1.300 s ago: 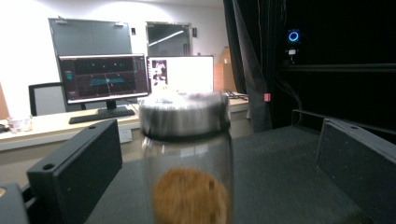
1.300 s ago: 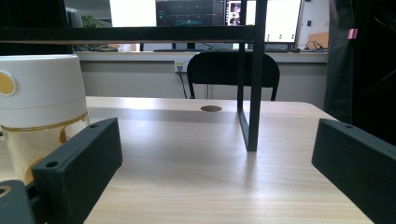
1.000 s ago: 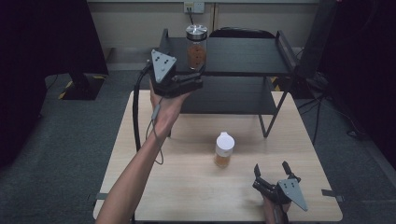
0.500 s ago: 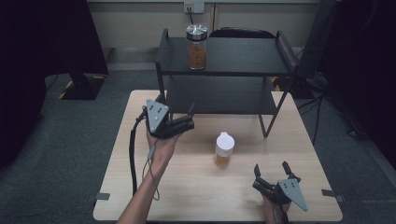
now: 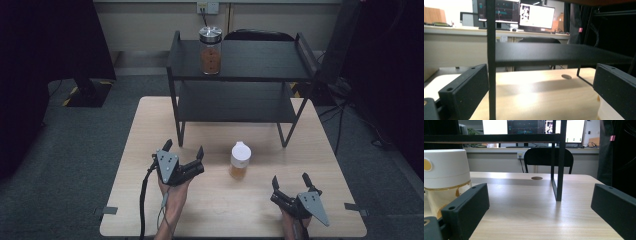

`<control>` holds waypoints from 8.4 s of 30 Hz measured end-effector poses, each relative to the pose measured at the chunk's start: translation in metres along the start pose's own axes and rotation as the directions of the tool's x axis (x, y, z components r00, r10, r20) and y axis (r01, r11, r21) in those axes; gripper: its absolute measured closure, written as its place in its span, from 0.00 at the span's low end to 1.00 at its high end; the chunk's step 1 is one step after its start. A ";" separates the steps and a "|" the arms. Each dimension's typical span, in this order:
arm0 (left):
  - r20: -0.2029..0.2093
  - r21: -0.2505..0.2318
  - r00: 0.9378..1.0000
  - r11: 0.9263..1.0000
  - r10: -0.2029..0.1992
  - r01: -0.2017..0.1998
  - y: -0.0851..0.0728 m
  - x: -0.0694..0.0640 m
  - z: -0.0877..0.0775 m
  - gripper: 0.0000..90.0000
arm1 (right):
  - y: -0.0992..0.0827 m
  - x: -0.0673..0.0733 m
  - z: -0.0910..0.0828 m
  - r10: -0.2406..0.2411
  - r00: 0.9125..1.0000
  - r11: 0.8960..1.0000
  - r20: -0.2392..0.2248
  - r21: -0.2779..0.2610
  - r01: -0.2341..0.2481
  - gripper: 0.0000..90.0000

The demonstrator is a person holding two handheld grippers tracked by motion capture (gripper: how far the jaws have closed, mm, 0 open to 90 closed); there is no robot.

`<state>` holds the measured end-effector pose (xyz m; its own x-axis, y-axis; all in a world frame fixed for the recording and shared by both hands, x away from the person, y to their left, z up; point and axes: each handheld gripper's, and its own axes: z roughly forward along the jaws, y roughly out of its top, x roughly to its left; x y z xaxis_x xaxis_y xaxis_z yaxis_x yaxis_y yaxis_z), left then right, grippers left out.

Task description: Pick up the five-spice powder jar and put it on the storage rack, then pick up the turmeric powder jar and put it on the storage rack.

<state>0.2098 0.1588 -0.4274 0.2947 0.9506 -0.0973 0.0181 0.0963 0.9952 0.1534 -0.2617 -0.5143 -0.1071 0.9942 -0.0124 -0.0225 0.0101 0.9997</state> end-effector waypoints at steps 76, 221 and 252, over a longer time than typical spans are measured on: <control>-0.156 -0.011 0.984 0.996 0.091 -0.093 -0.090 0.000 -0.027 0.00 | 0.000 0.002 0.000 0.000 1.000 1.000 0.011 0.002 0.000 0.00; -0.154 -0.010 0.984 0.996 0.091 -0.094 -0.090 0.001 -0.027 0.00 | 0.073 0.053 0.090 0.014 0.945 0.994 -0.328 0.106 0.022 0.33; -0.162 -0.009 0.982 0.995 0.092 -0.095 -0.090 -0.001 -0.027 0.00 | 0.151 0.005 0.099 0.028 0.832 0.993 -0.555 0.109 0.039 0.34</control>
<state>0.1823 0.1571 -0.5171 0.1364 0.9906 -0.0056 -0.0188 0.0083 0.9998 0.2475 -0.2450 -0.3616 -0.6410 0.7675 0.0062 0.0815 0.0600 0.9949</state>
